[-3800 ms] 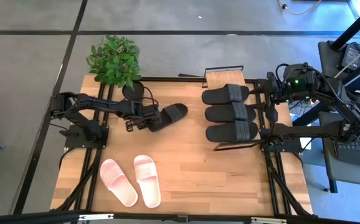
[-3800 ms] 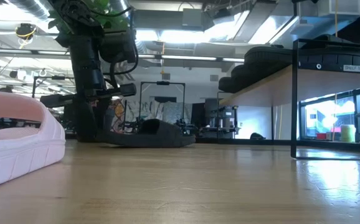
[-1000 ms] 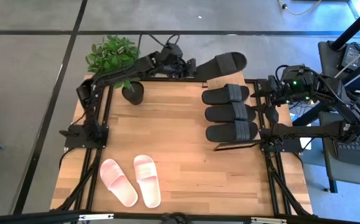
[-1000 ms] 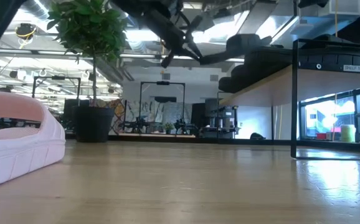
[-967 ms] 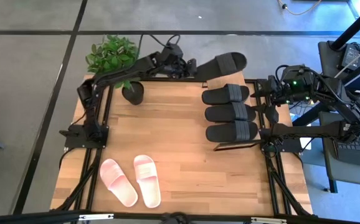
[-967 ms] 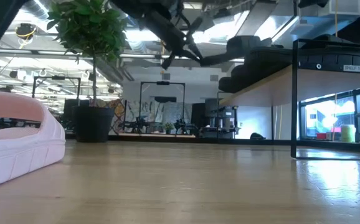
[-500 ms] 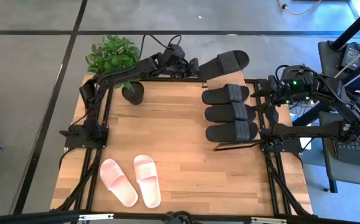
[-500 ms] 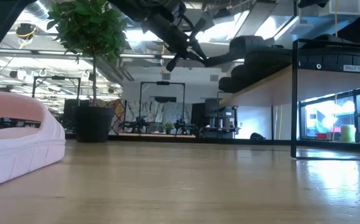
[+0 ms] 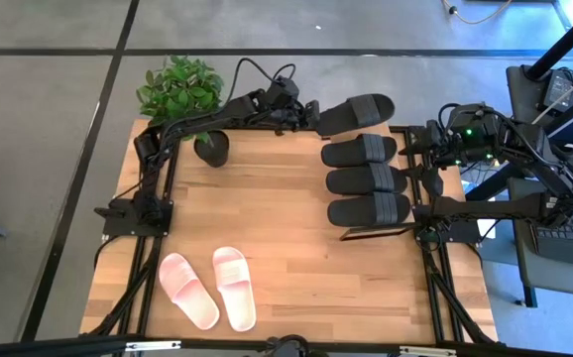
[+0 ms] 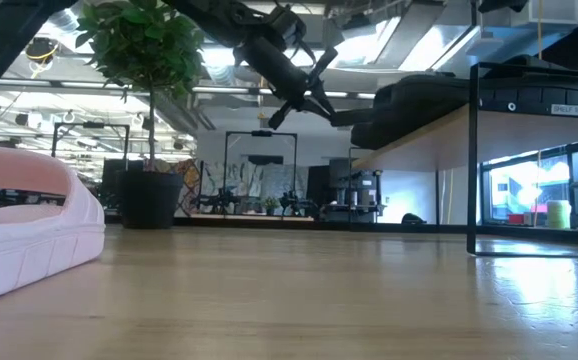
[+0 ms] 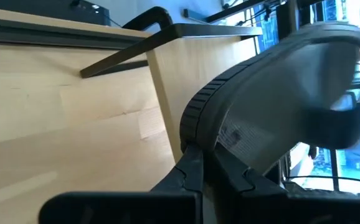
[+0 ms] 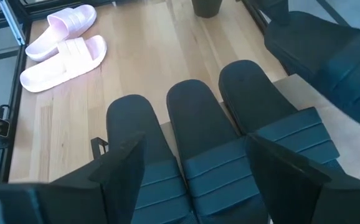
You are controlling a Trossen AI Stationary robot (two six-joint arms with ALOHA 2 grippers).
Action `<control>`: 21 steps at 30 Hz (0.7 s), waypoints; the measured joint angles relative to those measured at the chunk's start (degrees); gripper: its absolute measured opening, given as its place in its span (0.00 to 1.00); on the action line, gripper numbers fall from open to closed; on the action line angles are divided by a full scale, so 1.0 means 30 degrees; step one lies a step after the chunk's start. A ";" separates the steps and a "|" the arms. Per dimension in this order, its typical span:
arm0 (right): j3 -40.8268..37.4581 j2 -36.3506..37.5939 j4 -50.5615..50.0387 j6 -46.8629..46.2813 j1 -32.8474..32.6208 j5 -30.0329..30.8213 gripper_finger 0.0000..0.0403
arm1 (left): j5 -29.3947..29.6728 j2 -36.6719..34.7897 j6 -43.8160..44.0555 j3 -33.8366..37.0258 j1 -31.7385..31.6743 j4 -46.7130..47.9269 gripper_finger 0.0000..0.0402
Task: Pick and place slides into the shelf
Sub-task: Put the black slide on the shelf
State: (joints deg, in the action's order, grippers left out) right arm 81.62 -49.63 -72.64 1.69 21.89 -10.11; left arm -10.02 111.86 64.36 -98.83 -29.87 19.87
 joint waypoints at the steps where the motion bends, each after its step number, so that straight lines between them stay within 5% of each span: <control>1: 0.0000 0.0000 0.0000 0.0007 -0.0006 0.0000 0.68 | 0.0009 0.0006 -0.0003 0.0000 0.0000 0.0009 0.01; 21: 0.0000 -0.0007 0.0029 0.0080 -0.0006 0.0000 0.68 | 0.0591 0.0403 0.0029 0.0007 0.0019 0.0021 0.01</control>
State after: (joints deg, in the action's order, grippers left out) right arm 81.62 -49.65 -72.55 1.93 21.87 -10.11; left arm -8.25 113.07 64.45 -98.80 -29.81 19.93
